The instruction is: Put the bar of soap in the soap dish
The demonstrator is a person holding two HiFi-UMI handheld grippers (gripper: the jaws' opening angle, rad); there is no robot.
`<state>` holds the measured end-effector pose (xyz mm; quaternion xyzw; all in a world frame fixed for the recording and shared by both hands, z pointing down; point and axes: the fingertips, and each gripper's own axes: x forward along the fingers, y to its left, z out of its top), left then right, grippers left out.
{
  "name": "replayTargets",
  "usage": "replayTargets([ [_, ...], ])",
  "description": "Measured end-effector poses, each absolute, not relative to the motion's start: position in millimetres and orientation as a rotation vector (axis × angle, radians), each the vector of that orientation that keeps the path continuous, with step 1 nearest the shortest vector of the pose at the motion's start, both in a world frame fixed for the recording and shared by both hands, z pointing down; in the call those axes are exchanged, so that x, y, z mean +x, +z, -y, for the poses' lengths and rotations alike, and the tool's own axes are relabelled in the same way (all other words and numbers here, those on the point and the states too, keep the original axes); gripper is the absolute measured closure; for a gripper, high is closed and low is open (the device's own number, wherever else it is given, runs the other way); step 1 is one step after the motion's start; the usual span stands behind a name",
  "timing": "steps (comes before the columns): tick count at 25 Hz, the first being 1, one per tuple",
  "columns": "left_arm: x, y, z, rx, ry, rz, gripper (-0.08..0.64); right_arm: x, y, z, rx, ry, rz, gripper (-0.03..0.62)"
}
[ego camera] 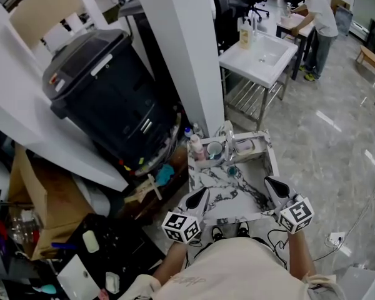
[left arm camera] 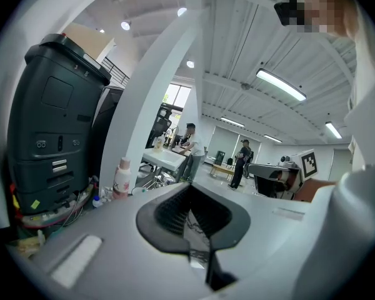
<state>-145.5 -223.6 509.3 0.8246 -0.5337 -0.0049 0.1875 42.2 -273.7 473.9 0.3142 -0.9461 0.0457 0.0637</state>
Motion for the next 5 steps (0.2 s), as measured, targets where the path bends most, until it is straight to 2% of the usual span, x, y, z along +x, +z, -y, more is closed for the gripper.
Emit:
replayTargets([
  [5, -152.0, 509.2, 224.2, 2.318, -0.016, 1.521, 0.541, 35.1, 471.3, 268.9, 0.923, 0.110, 2.861, 0.591],
])
